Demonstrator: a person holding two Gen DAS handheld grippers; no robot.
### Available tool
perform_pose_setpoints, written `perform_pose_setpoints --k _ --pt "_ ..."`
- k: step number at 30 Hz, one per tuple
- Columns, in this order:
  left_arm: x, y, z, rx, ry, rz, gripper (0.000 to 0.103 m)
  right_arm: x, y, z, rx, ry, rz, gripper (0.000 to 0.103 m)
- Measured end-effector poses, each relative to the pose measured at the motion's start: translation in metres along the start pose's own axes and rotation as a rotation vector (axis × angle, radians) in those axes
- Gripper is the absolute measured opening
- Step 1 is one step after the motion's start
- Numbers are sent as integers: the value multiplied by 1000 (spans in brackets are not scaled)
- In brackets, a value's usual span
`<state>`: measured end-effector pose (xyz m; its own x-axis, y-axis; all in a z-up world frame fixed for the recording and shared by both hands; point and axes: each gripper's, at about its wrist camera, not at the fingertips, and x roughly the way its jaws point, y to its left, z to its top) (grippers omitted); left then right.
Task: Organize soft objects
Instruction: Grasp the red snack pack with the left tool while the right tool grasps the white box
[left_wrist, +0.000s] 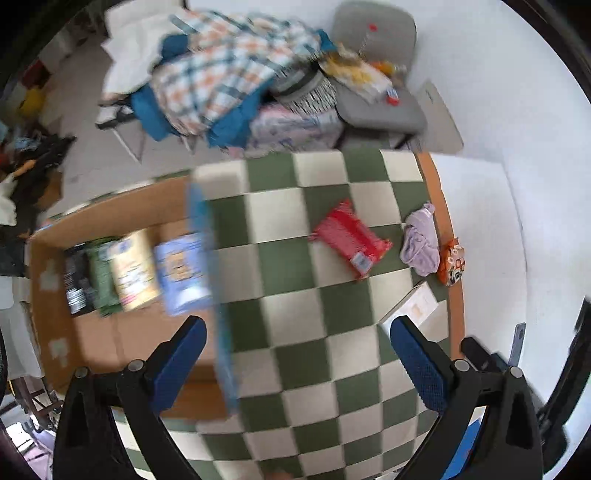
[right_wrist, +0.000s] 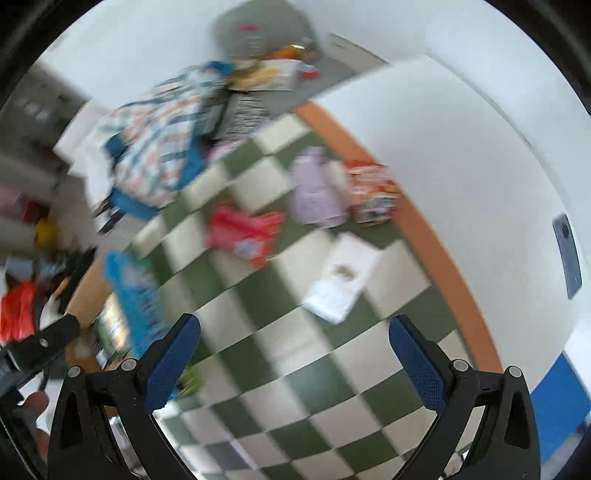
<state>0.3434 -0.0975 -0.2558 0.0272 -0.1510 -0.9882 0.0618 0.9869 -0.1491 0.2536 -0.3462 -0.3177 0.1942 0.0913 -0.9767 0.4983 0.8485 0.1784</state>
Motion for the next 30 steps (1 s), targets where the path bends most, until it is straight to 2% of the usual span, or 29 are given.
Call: perform_pose_setpoints --k 3,5,7,11,15,16,19,22,25,26,27,28,30 --pt "45 -14 31 -56 101 -84 102 34 -34 21 73 44 -22 103" --pt "78 -17 49 -137 169 -133 98 55 -49 29 109 63 -40 103" --pt "106 -20 62 -199 237 -159 83 78 -60 35 151 95 -50 103" --pt "152 -29 82 -258 312 -127 82 121 -67 40 194 167 -46 103" --pt "185 -37 94 -271 360 -87 82 150 -67 47 199 185 -74 103" --pt "191 -38 96 -252 379 -111 82 152 -67 48 203 187 -77 103" --pt "209 -42 97 -275 418 -108 82 167 -66 51 213 202 -82 103" --pt "209 -53 96 -205 389 -51 79 181 -62 53 200 225 -91 101" --pt "201 -66 85 -65 353 11 60 192 -52 50 152 238 -122 99" --pt "199 -68 79 -32 353 20 57 195 -48 46 132 240 -138 95" --pt "197 -70 73 14 346 42 56 200 -46 42 103 251 -155 89" --pt "195 -71 68 53 338 66 56 202 -44 39 87 262 -164 89" --pt "193 -73 59 119 318 113 56 201 -40 31 37 243 -191 81"
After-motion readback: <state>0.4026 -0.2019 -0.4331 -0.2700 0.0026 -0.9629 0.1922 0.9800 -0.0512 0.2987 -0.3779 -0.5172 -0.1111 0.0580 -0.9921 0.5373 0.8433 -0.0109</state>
